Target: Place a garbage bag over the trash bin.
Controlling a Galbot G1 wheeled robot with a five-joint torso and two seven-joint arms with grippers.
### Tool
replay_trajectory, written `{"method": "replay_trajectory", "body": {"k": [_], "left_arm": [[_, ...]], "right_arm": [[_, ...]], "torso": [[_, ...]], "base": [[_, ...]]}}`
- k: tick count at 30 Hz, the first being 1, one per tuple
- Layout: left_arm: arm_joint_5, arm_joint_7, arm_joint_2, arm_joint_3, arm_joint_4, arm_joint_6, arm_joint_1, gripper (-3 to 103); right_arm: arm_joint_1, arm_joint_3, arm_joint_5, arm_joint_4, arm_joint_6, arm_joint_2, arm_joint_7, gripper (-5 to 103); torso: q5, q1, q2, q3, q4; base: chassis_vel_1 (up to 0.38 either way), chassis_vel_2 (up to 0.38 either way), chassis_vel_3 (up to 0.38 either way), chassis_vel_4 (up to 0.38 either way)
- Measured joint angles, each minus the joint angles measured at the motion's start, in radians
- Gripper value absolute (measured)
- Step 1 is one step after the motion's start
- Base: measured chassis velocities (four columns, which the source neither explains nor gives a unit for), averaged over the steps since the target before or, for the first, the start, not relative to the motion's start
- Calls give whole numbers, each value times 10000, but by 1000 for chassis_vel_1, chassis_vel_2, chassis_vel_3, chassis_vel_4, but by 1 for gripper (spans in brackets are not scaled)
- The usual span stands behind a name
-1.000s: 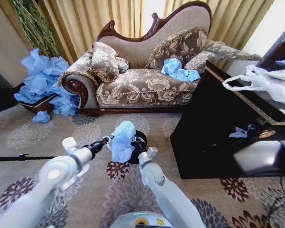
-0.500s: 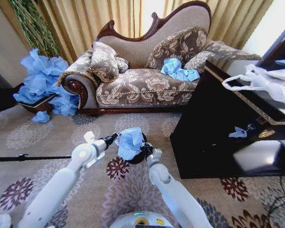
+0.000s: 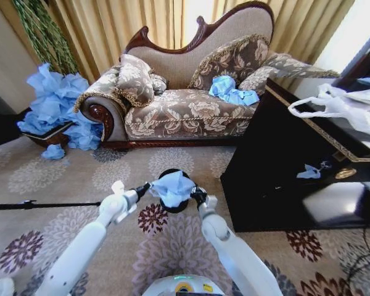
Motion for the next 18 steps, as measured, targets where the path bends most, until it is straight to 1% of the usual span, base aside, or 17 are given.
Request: {"method": "replay_trajectory", "body": {"k": [2, 3, 4, 5, 6, 9, 10, 12, 14, 15, 18], "left_arm": [[273, 187, 5, -70, 95, -12, 282, 0], [273, 187, 5, -70, 95, -12, 282, 0], [486, 294, -35, -95, 255, -47, 352, 0], [638, 390, -99, -97, 450, -73, 337, 0], [638, 390, -99, -97, 450, -73, 337, 0], [991, 599, -355, 31, 1080, -136, -41, 0], [991, 599, -355, 31, 1080, -136, -41, 0], [1218, 785, -647, 198, 1705, -193, -528, 0], [1281, 844, -760, 254, 1923, -203, -712, 0], [1373, 929, -904, 337, 2246, -216, -964, 0], [1454, 1063, -1063, 436, 2697, -238, -1311, 0]], "right_arm": [[-148, -120, -7, -112, 165, 123, -88, 0], [-148, -120, -7, -112, 165, 123, -88, 0], [-174, -179, -35, -365, 365, 270, -208, 0], [-139, -202, -133, -646, 604, 424, -294, 0], [-139, -202, -133, -646, 604, 424, -294, 0], [128, -152, -326, -1335, 1001, 708, -463, 0], [128, -152, -326, -1335, 1001, 708, -463, 0], [391, -45, -538, -1889, 1282, 817, -508, 0], [478, 16, -637, -2036, 1379, 826, -521, 0], [581, 97, -724, -2184, 1449, 804, -522, 0], [742, 227, -829, -2372, 1529, 748, -582, 0]], "torso": [[-1, 0, 0, -1, 0], [-1, 0, 0, -1, 0], [1, 0, 0, 0, 3], [0, 0, 0, 0, 0], [0, 0, 0, 0, 0], [1, 0, 0, 0, -1], [1, 0, 0, 0, -1], [-1, 1, 0, 1, -1], [-1, 1, 0, 1, -2], [-1, 2, 0, 1, -5], [-1, 2, 0, 1, -3]], "base": [[0, 0, 0, 0], [0, 0, 0, 0], [0, 0, 0, 0], [0, 0, 0, 0], [0, 0, 0, 0], [0, 0, 0, 0], [0, 0, 0, 0], [0, 0, 0, 0], [0, 0, 0, 0], [0, 0, 0, 0], [0, 0, 0, 0]]}}
